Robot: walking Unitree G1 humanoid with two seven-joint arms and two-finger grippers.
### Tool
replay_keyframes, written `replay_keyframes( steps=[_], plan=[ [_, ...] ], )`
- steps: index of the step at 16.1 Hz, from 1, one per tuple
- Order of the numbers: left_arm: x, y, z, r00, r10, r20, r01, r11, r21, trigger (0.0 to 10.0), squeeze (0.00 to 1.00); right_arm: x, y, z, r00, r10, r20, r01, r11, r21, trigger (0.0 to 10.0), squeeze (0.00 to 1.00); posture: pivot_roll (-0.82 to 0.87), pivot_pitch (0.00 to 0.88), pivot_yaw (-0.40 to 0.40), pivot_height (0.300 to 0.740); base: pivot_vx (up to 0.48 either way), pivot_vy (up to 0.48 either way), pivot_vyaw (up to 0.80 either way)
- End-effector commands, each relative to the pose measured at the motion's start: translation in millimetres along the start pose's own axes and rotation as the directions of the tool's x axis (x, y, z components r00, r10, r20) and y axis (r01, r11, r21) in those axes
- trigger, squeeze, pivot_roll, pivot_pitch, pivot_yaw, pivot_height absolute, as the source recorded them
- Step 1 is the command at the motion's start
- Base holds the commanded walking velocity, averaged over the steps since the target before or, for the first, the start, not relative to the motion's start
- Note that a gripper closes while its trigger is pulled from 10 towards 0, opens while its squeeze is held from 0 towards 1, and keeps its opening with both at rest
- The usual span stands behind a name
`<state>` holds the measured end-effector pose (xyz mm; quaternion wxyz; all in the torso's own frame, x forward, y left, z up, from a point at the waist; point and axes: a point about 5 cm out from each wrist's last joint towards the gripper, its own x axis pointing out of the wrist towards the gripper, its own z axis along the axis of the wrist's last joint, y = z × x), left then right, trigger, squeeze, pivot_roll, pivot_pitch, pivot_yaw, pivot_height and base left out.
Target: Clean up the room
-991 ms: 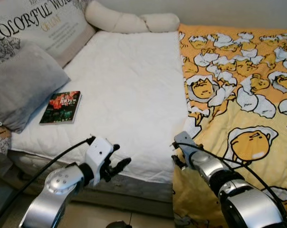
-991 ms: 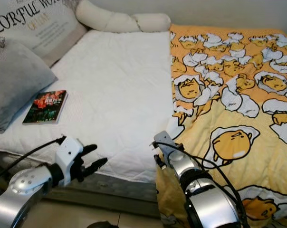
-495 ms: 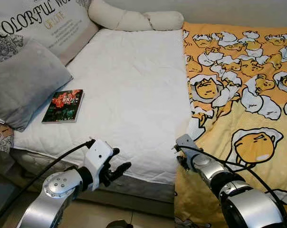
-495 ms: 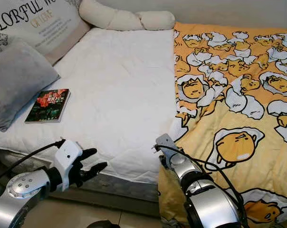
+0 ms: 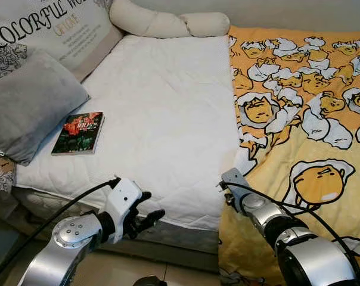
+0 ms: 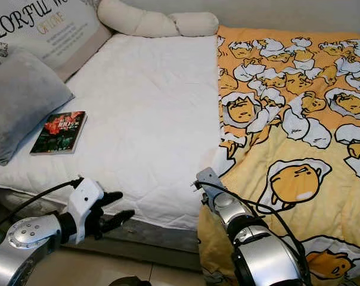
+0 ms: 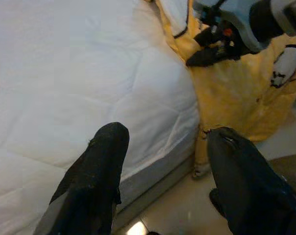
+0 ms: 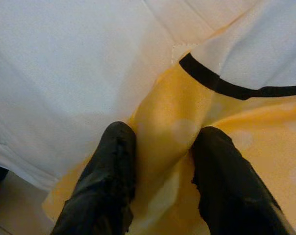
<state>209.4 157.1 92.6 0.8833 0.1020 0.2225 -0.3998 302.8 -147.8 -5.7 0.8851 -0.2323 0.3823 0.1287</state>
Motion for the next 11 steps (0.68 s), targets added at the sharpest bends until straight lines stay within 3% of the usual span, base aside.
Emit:
replay_keyframes(
  steps=[1,7,11],
  plan=[
    [-0.7,0.2,3,1.000,-0.027,-0.007,0.027,1.000,0.014,10.0,0.00,0.0,0.6,-1,1.000,0.006,0.000,-0.006,1.000,0.008,0.0,0.00,0.12,0.000,0.073,0.740,0.000,0.000,0.00],
    [-3.5,8.2,4,0.999,-0.044,-0.013,0.044,0.998,0.032,10.0,0.00,-0.6,-4.4,-5,1.000,0.020,0.003,-0.020,0.999,0.045,0.0,0.00,0.11,0.000,0.092,0.740,0.000,0.000,0.00],
    [-3.2,12.0,-7,0.998,-0.058,-0.031,0.059,0.998,0.028,10.0,0.00,-1.1,-4.4,-11,0.998,0.065,0.008,-0.065,0.996,0.067,0.0,0.00,0.10,0.000,0.102,0.740,0.000,0.000,0.00]
  ],
)
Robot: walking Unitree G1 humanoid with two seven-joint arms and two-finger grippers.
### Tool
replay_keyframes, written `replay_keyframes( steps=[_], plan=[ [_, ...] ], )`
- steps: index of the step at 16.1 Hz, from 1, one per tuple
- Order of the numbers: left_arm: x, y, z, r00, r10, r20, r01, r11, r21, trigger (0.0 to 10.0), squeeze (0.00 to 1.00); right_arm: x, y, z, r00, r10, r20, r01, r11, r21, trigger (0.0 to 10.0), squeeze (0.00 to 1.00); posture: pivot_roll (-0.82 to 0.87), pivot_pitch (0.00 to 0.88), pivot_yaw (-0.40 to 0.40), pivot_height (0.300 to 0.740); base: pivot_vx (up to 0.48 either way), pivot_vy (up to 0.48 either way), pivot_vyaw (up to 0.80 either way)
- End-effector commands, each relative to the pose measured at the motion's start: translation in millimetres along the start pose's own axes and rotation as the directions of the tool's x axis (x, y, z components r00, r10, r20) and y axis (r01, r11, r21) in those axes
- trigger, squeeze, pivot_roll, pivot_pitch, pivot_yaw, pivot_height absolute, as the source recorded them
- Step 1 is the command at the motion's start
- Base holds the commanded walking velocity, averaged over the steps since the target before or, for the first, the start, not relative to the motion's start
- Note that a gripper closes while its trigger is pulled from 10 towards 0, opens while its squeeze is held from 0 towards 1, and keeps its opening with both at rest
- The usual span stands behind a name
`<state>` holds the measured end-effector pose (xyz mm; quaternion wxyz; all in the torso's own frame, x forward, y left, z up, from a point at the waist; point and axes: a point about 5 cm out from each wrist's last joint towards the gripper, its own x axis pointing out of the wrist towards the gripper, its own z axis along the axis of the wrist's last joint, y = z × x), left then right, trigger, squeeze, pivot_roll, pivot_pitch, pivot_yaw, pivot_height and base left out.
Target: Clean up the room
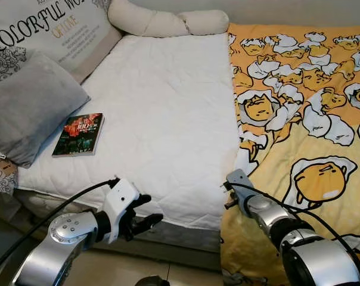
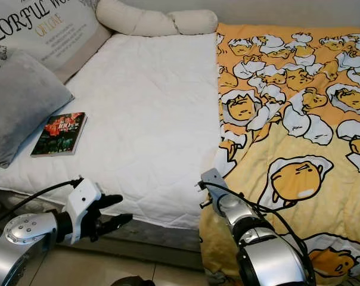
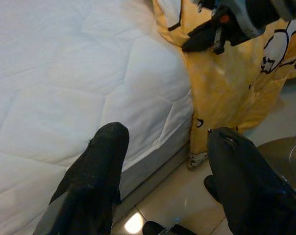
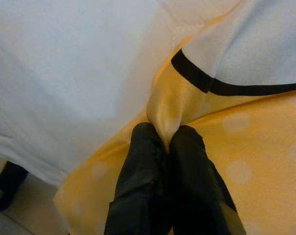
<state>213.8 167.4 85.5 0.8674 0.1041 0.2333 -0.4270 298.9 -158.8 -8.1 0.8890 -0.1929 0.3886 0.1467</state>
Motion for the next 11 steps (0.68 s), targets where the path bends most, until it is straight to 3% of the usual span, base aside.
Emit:
replay_keyframes(
  steps=[1,2,3,5,7,9,10,11],
  plan=[
    [-1.5,3.0,-3,1.000,-0.003,-0.013,0.003,1.000,0.014,10.0,0.00,0.0,2.9,-2,0.999,0.040,0.011,-0.040,0.999,0.031,0.0,0.00,0.09,0.000,0.105,0.740,0.000,0.000,0.00],
    [-1.4,3.4,-4,1.000,-0.003,-0.013,0.003,1.000,0.014,10.0,0.00,-0.1,3.1,-1,0.998,0.052,0.018,-0.053,0.998,0.037,0.0,0.00,0.09,0.000,0.105,0.740,0.000,0.000,0.00],
    [-1.1,6.2,-9,1.000,-0.003,-0.015,0.003,1.000,0.014,10.0,0.00,-2.6,3.0,6,0.980,0.171,0.099,-0.176,0.984,0.037,0.0,0.00,0.08,0.000,0.102,0.740,0.000,0.000,0.00],
    [-0.1,7.7,-11,1.000,-0.003,-0.013,0.004,1.000,0.014,10.0,0.00,-7.6,2.9,7,0.931,0.331,0.152,-0.336,0.942,0.009,0.0,0.00,0.07,0.000,0.099,0.740,0.000,0.000,0.00],
    [1.8,8.5,-12,1.000,-0.002,-0.006,0.003,1.000,0.014,10.0,0.00,-19.1,0.6,-4,0.824,0.544,0.160,-0.548,0.836,-0.019,0.0,0.00,0.07,0.000,0.095,0.740,0.000,0.000,0.00],
    [3.4,8.1,-10,1.000,-0.004,0.002,0.004,1.000,0.018,10.0,0.00,-30.3,-0.3,-20,0.749,0.651,0.119,-0.649,0.758,-0.065,0.0,0.00,0.07,0.000,0.088,0.740,0.000,0.000,0.00],
    [3.9,7.8,-8,1.000,0.000,0.007,-0.001,1.000,0.021,10.0,0.00,-35.2,-0.6,-32,0.735,0.674,0.074,-0.667,0.739,-0.097,0.0,0.00,0.07,0.000,0.082,0.740,0.000,0.000,0.00],
    [4.0,6.9,-6,1.000,0.004,0.016,-0.004,1.000,0.022,10.0,0.00,-36.7,-3.1,-41,0.757,0.653,0.041,-0.645,0.755,-0.121,0.0,0.00,0.07,0.000,0.078,0.740,0.000,0.000,0.00]
  ],
)
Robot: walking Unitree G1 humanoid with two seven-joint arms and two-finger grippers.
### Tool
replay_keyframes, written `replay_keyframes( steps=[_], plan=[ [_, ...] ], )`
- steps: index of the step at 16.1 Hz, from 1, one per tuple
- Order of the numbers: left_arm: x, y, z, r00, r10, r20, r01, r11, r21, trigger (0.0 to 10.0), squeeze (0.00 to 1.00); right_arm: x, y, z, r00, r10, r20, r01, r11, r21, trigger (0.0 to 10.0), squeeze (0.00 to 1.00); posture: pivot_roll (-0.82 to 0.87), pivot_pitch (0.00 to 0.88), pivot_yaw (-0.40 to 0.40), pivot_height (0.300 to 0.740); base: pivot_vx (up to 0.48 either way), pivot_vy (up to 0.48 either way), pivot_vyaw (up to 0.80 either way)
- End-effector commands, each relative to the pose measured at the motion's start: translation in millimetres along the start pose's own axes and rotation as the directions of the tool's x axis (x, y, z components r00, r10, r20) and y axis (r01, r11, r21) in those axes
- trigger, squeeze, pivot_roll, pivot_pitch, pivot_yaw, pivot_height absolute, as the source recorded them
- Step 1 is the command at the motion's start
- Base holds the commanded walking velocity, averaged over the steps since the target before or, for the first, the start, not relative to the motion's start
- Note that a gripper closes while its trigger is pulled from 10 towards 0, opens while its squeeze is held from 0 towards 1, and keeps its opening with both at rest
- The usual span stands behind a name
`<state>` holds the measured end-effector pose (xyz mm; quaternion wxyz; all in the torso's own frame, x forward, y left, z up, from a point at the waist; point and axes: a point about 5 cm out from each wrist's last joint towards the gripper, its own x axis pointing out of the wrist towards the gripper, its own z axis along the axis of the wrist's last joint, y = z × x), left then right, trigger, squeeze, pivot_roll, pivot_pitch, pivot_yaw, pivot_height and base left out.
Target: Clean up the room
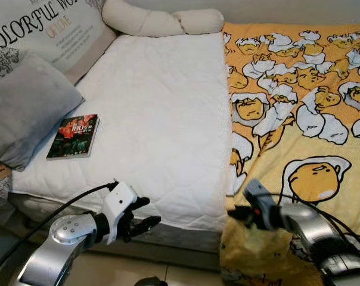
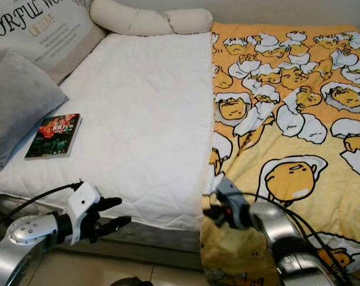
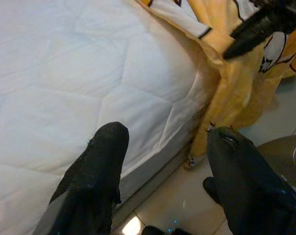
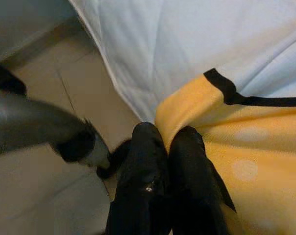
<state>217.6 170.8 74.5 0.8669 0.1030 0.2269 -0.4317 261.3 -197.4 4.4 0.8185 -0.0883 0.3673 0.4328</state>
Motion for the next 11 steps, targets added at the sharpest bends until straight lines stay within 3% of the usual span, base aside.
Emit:
replay_keyframes(
  steps=[1,2,3,4,6,8,10,11],
  plan=[
    [-0.9,0.4,5,1.000,0.013,0.010,-0.013,1.000,0.018,10.0,0.00,8.3,11.0,-10,0.999,0.017,-0.044,-0.017,1.000,-0.007,0.5,0.00,0.06,0.000,0.077,0.740,0.000,0.000,0.00],
    [-0.1,-0.4,8,1.000,0.015,0.017,-0.015,1.000,0.021,10.0,0.00,7.2,8.1,-8,0.999,-0.039,-0.013,0.040,0.999,0.021,10.0,0.00,0.05,0.000,0.075,0.740,0.000,0.000,0.00],
    [0.6,-0.7,9,1.000,0.016,0.021,-0.017,1.000,0.022,10.0,0.00,6.9,7.0,-6,0.998,-0.059,0.006,0.059,0.998,0.038,10.0,0.00,0.05,0.000,0.074,0.740,0.000,0.000,0.00],
    [6.6,-2.2,21,0.998,0.032,0.052,-0.034,0.999,0.029,10.0,0.00,4.4,11.8,14,0.974,-0.091,0.206,0.057,0.984,0.167,10.0,1.00,0.04,0.000,0.069,0.740,0.000,0.000,0.00],
    [10.9,-3.5,32,0.995,0.054,0.087,-0.057,0.998,0.024,10.0,0.00,-2.1,19.7,20,0.962,-0.078,0.261,0.035,0.986,0.165,10.0,1.00,0.03,0.000,0.051,0.740,0.000,0.000,0.00],
    [10.6,3.8,40,0.980,0.142,0.136,-0.146,0.989,0.017,10.0,0.00,-18.5,22.7,28,0.939,-0.079,0.336,0.016,0.982,0.188,10.0,1.00,0.03,0.000,0.033,0.740,0.000,0.000,0.00],
    [9.9,13.2,47,0.944,0.269,0.189,-0.262,0.963,-0.063,10.0,0.00,-35.8,19.6,34,0.900,-0.182,0.396,0.118,0.977,0.181,10.0,1.00,0.01,0.000,0.020,0.740,0.000,0.000,0.00],
    [10.2,18.3,50,0.909,0.353,0.223,-0.336,0.935,-0.110,10.0,0.00,-47.2,16.9,40,0.860,-0.275,0.429,0.209,0.958,0.197,10.0,1.00,0.01,0.000,0.017,0.740,0.000,0.000,0.00]
  ],
)
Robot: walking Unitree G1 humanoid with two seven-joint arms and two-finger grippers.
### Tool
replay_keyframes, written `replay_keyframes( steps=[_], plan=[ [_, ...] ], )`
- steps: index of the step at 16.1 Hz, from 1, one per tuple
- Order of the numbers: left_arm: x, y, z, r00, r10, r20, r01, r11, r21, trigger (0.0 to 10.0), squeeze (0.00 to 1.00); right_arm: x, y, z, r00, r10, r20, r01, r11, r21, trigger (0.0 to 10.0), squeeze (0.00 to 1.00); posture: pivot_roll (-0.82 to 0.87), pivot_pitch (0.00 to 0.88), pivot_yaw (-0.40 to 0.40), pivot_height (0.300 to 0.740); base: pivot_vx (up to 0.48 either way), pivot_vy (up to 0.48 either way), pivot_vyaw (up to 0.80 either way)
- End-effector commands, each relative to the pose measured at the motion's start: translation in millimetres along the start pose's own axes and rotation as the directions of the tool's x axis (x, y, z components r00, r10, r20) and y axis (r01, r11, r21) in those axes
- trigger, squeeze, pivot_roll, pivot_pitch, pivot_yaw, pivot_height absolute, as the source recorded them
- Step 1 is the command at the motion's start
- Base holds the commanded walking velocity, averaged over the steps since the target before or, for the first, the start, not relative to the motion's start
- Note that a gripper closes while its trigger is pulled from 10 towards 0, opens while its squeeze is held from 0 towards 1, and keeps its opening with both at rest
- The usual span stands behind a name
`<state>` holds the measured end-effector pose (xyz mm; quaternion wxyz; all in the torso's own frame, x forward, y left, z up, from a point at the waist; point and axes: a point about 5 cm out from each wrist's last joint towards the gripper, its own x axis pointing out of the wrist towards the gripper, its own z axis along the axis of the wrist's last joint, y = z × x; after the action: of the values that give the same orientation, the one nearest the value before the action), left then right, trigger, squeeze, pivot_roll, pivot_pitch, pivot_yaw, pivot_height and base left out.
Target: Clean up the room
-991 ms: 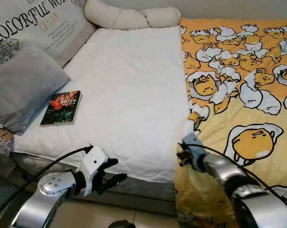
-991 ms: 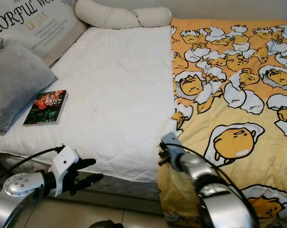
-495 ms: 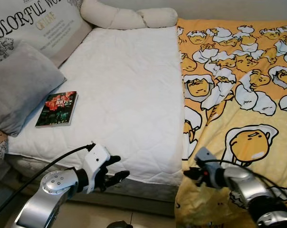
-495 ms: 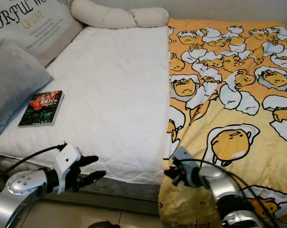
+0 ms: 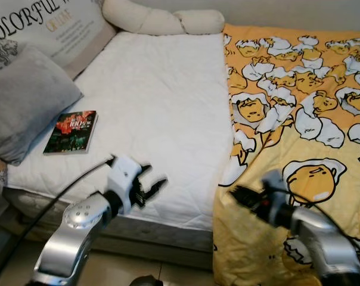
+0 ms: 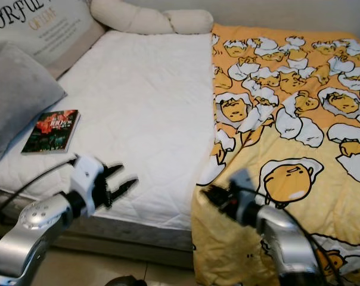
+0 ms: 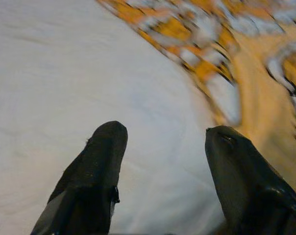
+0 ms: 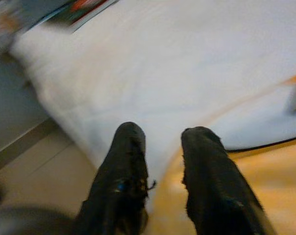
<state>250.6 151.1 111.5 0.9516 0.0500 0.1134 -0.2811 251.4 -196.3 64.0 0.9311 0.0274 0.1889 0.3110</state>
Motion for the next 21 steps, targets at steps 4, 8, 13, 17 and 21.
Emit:
replay_keyframes(
  steps=[4,8,13,17,21],
  plan=[
    [1.6,21.9,4,0.936,0.345,0.067,-0.343,0.939,-0.036,10.0,0.00,-8.8,-28.7,31,0.835,-0.512,0.201,0.496,0.859,0.128,10.0,1.00,-0.01,0.000,0.025,0.740,0.000,-0.184,0.00],
    [3.6,34.0,2,0.922,0.385,0.043,-0.385,0.923,0.008,10.0,0.00,13.5,-5.5,40,0.833,-0.487,0.262,0.452,0.873,0.183,10.0,1.00,0.00,0.000,0.024,0.740,0.000,-0.480,0.00],
    [7.2,46.7,2,0.896,0.442,0.047,-0.442,0.897,0.002,10.0,0.00,30.9,13.6,32,0.853,-0.471,0.223,0.455,0.882,0.125,10.0,1.00,-0.01,0.000,0.030,0.740,0.000,-0.480,0.00],
    [10.9,49.4,2,0.888,0.457,0.056,-0.457,0.889,-0.018,10.0,0.00,27.1,1.3,34,0.822,-0.521,0.229,0.502,0.854,0.139,10.0,1.00,0.00,0.000,0.021,0.740,0.000,-0.480,0.00],
    [11.6,56.5,-2,0.884,0.465,0.053,-0.465,0.885,-0.011,10.0,0.00,33.1,0.7,32,0.822,-0.526,0.220,0.513,0.850,0.116,10.0,1.00,-0.02,0.000,0.042,0.740,0.000,-0.474,0.00]
  ],
)
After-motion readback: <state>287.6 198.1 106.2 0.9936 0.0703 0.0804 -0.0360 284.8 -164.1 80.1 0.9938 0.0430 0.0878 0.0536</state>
